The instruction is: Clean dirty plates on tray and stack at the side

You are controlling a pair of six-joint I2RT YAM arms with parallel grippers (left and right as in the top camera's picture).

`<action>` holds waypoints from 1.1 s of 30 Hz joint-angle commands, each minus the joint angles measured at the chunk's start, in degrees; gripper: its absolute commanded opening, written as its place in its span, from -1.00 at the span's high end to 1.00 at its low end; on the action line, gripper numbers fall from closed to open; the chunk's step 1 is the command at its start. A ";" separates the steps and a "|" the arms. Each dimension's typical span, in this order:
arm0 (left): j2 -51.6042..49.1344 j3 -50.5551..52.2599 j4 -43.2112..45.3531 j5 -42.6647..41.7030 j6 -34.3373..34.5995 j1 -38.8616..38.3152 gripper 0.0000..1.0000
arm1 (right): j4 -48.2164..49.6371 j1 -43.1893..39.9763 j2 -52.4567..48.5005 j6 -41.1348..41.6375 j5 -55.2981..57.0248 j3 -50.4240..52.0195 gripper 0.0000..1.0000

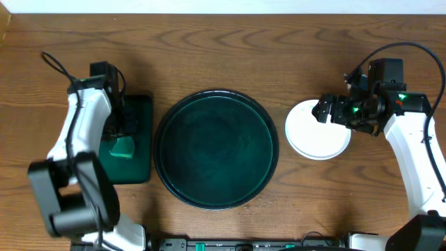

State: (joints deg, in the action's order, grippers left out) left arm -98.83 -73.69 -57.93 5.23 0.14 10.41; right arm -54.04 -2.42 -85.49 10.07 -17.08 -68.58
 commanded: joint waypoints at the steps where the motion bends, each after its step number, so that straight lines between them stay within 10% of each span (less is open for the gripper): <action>1: 10.10 -5.33 -2.05 -4.28 1.36 0.11 -0.10 | -1.57 0.15 4.48 0.04 1.03 -2.19 -0.99; 3: 14.53 -5.31 -1.81 -5.73 1.44 0.13 -0.48 | -2.75 0.04 7.45 0.07 3.10 -3.39 -0.99; 19: 28.41 -5.31 -1.84 -6.27 1.44 0.13 -0.50 | -11.58 -0.33 34.01 -4.96 5.42 -8.11 -0.99; 33: 28.37 -5.29 -1.81 -6.27 1.42 0.13 -0.51 | -12.57 -0.33 37.46 -5.01 6.36 -8.07 -0.98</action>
State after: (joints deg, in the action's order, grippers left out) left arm -70.61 -78.65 -59.64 -0.95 1.30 10.41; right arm -66.50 -2.50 -47.99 5.80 -11.79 -76.07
